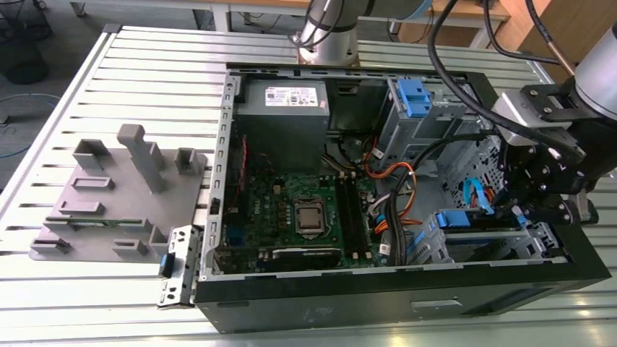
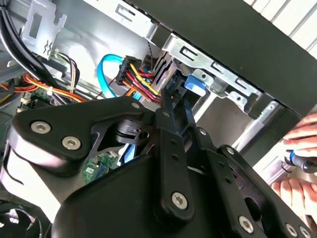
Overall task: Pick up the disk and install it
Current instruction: 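Insert the second disk wire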
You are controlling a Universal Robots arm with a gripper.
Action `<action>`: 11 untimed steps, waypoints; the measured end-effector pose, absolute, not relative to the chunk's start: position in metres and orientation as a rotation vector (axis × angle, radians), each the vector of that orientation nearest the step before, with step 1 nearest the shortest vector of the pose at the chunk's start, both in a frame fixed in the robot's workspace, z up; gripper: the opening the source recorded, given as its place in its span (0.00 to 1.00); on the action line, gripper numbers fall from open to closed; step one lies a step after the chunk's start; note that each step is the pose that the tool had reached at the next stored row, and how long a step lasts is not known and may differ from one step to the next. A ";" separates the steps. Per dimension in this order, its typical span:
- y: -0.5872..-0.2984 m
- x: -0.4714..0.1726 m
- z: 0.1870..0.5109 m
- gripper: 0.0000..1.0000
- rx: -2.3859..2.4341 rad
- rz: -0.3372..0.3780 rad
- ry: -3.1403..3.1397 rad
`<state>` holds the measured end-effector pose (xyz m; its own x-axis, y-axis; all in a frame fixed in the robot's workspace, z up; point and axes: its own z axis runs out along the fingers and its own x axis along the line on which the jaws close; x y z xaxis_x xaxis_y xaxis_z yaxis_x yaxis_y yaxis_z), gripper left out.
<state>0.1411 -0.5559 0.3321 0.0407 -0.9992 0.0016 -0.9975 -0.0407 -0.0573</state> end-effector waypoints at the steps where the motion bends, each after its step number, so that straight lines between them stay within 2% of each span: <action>1: -0.556 0.141 0.335 0.24 -2.237 -0.063 2.147; 11: -0.556 0.141 0.354 0.24 -2.237 -0.063 2.147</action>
